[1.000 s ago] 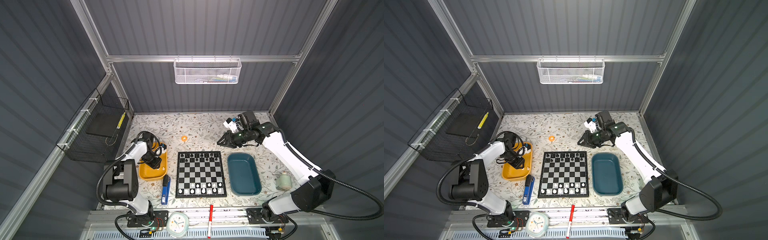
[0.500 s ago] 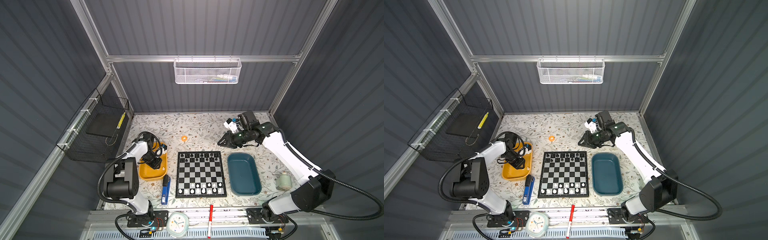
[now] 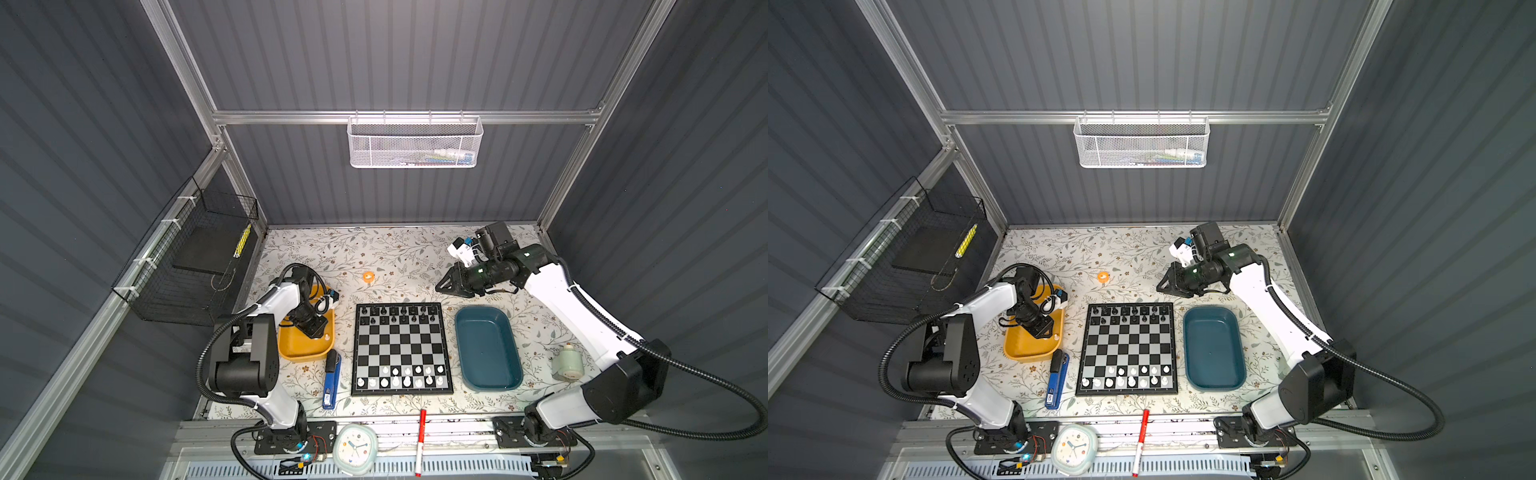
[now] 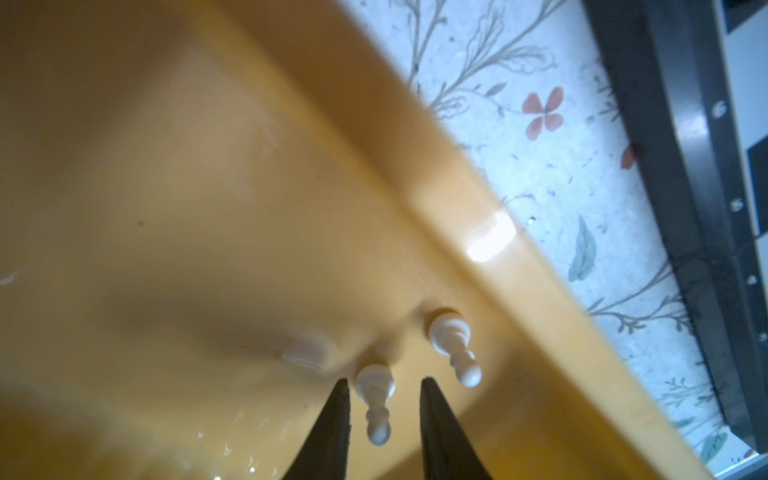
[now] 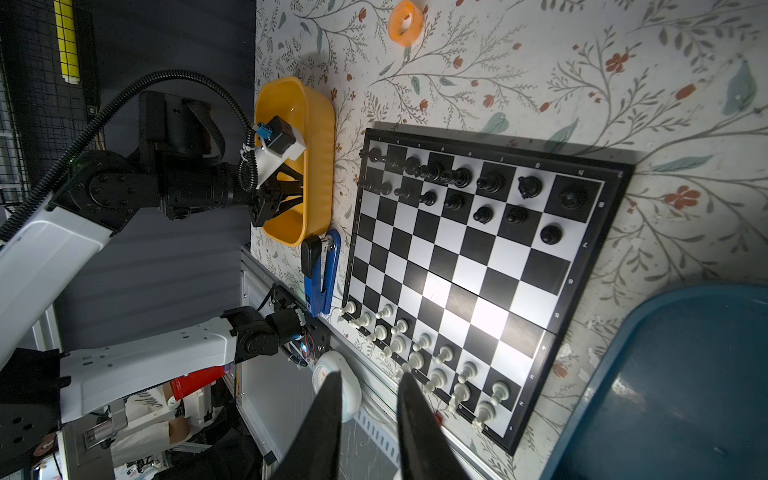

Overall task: Set up the chess pieces on the board
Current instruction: 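Lower the left gripper into the yellow tub onto a white pawn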

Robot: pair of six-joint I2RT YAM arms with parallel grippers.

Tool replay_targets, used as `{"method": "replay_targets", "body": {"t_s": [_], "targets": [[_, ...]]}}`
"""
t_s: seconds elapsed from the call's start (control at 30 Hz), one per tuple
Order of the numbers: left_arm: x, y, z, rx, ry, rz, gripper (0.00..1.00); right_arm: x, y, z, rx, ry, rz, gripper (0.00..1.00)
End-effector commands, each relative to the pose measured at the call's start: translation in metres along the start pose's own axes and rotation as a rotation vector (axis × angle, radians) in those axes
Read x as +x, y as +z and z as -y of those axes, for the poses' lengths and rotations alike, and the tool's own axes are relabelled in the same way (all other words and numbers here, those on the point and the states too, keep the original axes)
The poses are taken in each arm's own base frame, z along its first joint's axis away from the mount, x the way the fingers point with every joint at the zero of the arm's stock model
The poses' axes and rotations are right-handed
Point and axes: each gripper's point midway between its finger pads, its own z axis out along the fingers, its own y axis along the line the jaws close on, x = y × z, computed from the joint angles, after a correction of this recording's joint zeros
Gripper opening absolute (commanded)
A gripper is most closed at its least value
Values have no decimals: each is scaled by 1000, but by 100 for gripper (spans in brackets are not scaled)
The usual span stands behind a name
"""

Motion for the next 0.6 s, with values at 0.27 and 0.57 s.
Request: {"method": "replay_targets", "body": {"t_s": [0.27, 0.57], "targets": [[10, 6, 5, 11, -12, -42, 31, 1, -2, -4, -7, -27, 9, 27], [9, 6, 2, 2, 0, -39, 27, 0, -1, -2, -5, -24, 7, 27]]}}
